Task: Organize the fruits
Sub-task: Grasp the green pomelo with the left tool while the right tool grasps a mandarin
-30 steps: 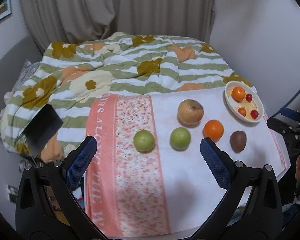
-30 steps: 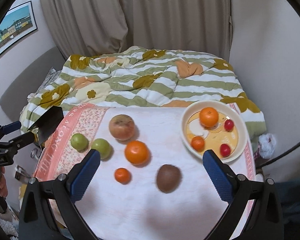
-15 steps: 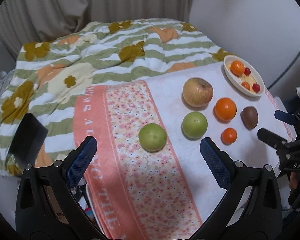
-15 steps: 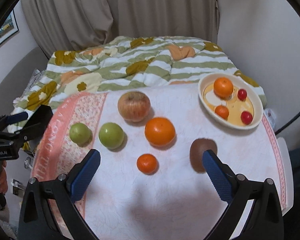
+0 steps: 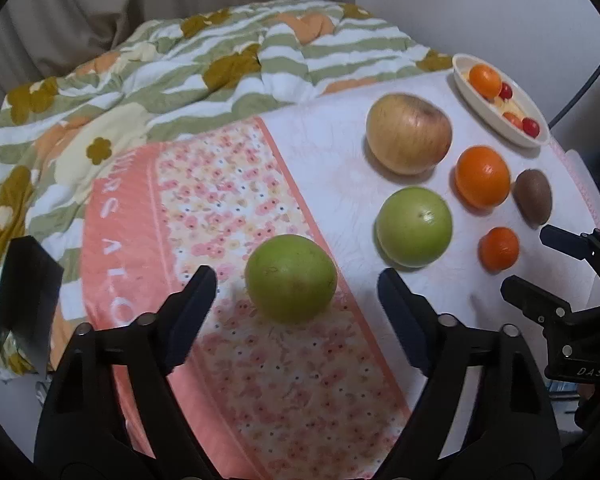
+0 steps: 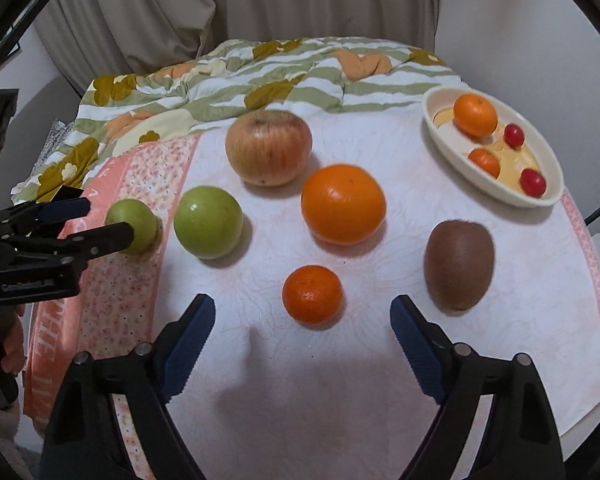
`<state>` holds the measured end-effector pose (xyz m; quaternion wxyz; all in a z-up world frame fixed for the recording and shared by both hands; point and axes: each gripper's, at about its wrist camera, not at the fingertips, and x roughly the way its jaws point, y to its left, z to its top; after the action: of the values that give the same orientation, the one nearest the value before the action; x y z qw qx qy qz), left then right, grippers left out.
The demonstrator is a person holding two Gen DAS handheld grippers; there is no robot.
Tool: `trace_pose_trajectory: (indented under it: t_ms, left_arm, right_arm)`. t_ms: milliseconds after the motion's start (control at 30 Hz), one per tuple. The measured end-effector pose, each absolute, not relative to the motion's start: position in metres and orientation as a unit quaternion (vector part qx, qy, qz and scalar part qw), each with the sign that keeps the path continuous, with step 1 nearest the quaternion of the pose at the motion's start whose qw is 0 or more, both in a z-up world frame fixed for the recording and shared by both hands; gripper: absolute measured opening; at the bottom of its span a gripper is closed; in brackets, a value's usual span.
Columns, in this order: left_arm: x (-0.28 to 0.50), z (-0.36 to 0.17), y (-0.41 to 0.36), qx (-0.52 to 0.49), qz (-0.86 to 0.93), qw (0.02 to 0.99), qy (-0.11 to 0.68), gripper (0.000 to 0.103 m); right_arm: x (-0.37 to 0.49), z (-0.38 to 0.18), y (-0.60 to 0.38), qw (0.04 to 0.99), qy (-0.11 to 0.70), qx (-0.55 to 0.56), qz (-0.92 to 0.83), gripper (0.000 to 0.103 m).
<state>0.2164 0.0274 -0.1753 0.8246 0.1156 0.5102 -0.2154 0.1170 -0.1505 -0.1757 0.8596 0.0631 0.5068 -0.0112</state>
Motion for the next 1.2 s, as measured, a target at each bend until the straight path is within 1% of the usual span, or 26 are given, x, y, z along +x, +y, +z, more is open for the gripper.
trace_pose_trajectory:
  t_ms: [100, 167, 300, 333, 467, 567, 800, 1033, 1200]
  left_arm:
    - [0.221, -0.187, 0.023, 0.12, -0.217, 0.819, 0.517, 0.087]
    - [0.224, -0.193, 0.02, 0.121, -0.219, 0.816, 0.521, 0.081]
    - [0.228, -0.199, 0.014, 0.128, -0.218, 0.814, 0.523, 0.078]
    - [0.229, -0.2, 0.013, 0.13, -0.217, 0.813, 0.524, 0.076]
    - [0.233, -0.205, 0.014, 0.138, -0.208, 0.81, 0.531, 0.064]
    - [0.234, -0.207, 0.018, 0.133, -0.206, 0.808, 0.535, 0.061]
    - [0.233, -0.207, 0.02, 0.128, -0.206, 0.81, 0.534, 0.061]
    - [0.227, -0.205, 0.027, 0.124, -0.206, 0.81, 0.535, 0.061]
    - [0.222, -0.203, 0.032, 0.118, -0.203, 0.811, 0.536, 0.061]
  right_arm:
    - [0.12, -0.183, -0.149, 0.857, 0.511, 0.06, -0.011, 0.076]
    - [0.122, -0.187, -0.149, 0.856, 0.513, 0.057, -0.014, 0.076]
    - [0.126, -0.191, -0.149, 0.856, 0.514, 0.058, -0.016, 0.074]
    - [0.127, -0.191, -0.15, 0.856, 0.514, 0.058, -0.016, 0.073]
    - [0.13, -0.193, -0.15, 0.854, 0.517, 0.056, -0.017, 0.064]
    - [0.131, -0.195, -0.149, 0.853, 0.518, 0.056, -0.018, 0.063]
    - [0.132, -0.195, -0.149, 0.852, 0.52, 0.053, -0.022, 0.057]
    - [0.132, -0.196, -0.15, 0.852, 0.521, 0.05, -0.022, 0.055]
    - [0.132, -0.197, -0.15, 0.851, 0.523, 0.049, -0.023, 0.047]
